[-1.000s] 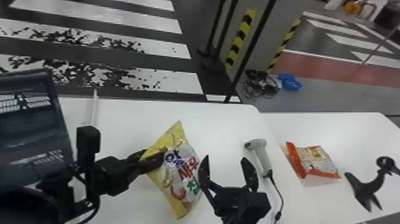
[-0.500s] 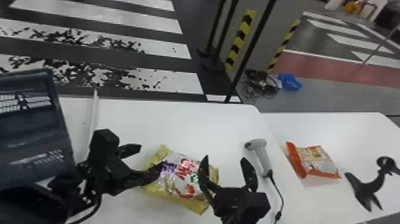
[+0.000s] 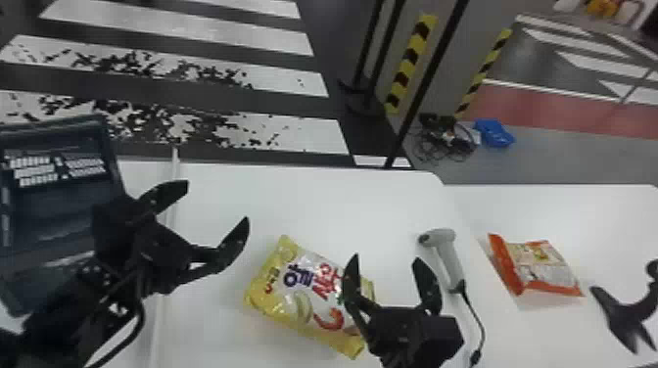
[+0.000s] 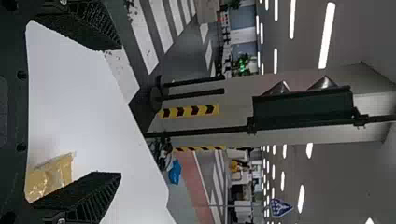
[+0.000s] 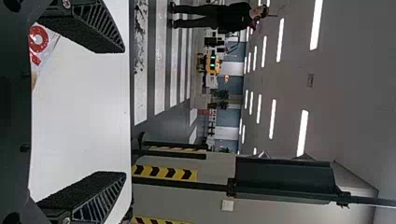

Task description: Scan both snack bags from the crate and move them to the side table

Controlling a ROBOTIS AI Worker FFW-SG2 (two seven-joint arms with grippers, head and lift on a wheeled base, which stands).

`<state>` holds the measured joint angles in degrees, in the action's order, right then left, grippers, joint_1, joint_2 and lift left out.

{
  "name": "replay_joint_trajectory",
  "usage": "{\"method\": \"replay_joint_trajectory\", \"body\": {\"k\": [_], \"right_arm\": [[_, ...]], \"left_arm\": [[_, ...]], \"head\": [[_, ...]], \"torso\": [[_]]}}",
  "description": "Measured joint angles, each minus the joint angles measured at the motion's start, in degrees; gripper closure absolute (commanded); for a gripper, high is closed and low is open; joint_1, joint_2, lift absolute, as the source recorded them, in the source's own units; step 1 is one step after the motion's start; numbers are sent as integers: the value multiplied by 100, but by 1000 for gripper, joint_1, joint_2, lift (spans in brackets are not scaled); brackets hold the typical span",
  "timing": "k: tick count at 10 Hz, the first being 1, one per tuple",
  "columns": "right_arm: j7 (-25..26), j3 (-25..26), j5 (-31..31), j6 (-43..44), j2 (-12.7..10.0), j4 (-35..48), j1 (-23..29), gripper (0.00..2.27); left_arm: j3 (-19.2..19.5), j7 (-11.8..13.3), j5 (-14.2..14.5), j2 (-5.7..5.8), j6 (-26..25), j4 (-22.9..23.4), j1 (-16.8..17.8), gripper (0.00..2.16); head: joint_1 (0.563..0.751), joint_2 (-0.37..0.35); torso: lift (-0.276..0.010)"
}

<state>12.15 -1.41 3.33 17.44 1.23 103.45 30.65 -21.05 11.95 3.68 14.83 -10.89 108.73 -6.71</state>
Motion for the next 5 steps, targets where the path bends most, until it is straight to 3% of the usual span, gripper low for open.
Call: {"method": "replay_joint_trajectory", "body": {"k": [2,3,5], "right_arm": [[-21,-4,1,-12,13,0,-30,49],[-46,-9,1,-27,27,0,-51,49],[-106,-27,-45,-134,35,4,-92,49]], "left_arm": [[648,-113,184,250,524,722,-733,33],[968,-163,374,361,735,924,-1065,33],[1575,-165,781,477,1172,1023,-1664,36]], "head": [[695,-212],[695,-193],[695,-121]], "torso": [[-99],[-99],[-99]]}}
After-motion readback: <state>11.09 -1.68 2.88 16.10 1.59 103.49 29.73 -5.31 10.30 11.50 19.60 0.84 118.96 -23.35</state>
